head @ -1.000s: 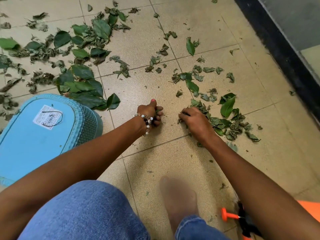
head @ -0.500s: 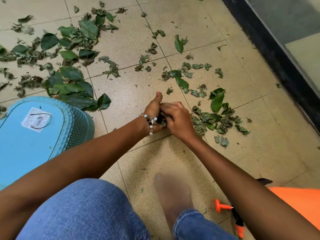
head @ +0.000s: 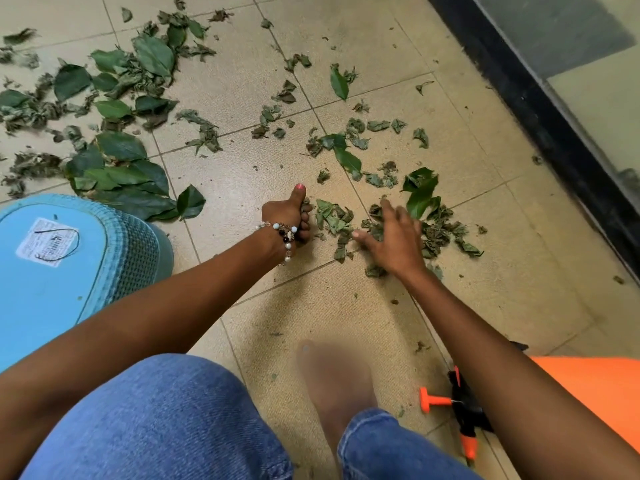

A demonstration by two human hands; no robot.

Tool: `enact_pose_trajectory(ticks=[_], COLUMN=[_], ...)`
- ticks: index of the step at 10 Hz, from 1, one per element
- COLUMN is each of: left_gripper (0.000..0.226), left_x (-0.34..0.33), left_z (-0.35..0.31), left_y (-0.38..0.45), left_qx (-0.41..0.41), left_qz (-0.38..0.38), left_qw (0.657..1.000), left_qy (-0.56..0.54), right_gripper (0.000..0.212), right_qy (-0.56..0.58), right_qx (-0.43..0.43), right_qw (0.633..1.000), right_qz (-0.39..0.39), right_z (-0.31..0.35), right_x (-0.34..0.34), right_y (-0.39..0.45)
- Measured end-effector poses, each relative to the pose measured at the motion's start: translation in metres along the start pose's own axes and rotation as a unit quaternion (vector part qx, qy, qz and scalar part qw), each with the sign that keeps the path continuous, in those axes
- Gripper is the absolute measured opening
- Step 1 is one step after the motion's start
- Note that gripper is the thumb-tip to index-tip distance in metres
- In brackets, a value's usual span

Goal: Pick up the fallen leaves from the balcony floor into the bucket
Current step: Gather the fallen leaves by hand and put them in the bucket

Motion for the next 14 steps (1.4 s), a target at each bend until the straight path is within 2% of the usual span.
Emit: enact_pose_trajectory(ticks=[1,3,4,5,6,7,8,9,10,11,12,13,14], left_gripper=[0.041,0.037,0.033,0.033,0.030,0.027,0.027,0.030,0.032,0.037,0.054,0.053,0.035], left_x=[0.003,0.015,0.018,0.019,0.020,0.019,0.014,0.005,-0.008,-0.015,-0.019,-0.020,-0.019], left_z=[-0.003,-0.008,-0.010,-0.014,-0.014,-0.010,-0.004,0.005,0.011,0.012,0.014,0.016,0.013], left_y=[0.003,0.009,0.009,0.011,0.014,0.013,0.010,0.002,-0.011,-0.014,-0.014,-0.012,-0.006], left_qx=[-0.007,-0.010,-0.006,-0.016,-0.022,-0.020,-0.023,0.004,0.079,0.143,0.148,0.123,0.076], left_qz=[0.004,0.027,0.031,0.025,0.013,0.014,0.019,0.023,0.091,0.114,0.126,0.095,0.071], left_qw=[1.000,1.000,0.999,0.999,0.999,1.000,0.999,0.997,0.993,0.978,0.975,0.985,0.994], left_qy=[-0.005,-0.012,-0.032,-0.030,-0.024,-0.008,0.038,0.067,-0.011,-0.103,-0.103,-0.072,-0.042], right_gripper=[0.097,0.092,0.074,0.083,0.166,0.170,0.048,0.021,0.022,0.030,0.045,0.053,0.044], right_qy=[-0.018,-0.143,-0.189,-0.247,-0.152,0.034,0.195,0.288,0.307,0.267,0.201,0.118,0.141], right_qx=[0.081,0.242,0.314,0.345,0.219,0.194,0.107,0.009,0.010,0.072,0.161,0.219,0.205], right_qw=[0.996,0.951,0.924,0.905,0.925,0.949,0.967,0.958,0.951,0.958,0.966,0.968,0.964], right_qz=[0.038,0.128,0.109,0.045,0.272,0.248,0.124,0.005,-0.033,-0.074,-0.020,0.037,0.095], right_z=[0.027,0.063,0.079,0.020,-0.180,-0.181,0.029,0.075,0.075,0.085,0.081,0.074,0.062], right_x=[-0.020,-0.026,-0.007,-0.076,-0.282,-0.266,-0.052,0.022,0.005,0.006,-0.008,-0.007,0.005], right_y=[-0.012,-0.004,0.018,0.012,-0.058,-0.071,0.017,0.000,-0.026,-0.029,-0.040,-0.038,-0.030])
Point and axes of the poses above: each hand's wrist, its own y-axis towards the middle knuckle, its own x-axis out of the back of the hand, z = x × y, the point moved 2 cm from there along y, towards the middle knuckle, and after that the axes turned 11 degrees about -z, right-handed, at the moved point
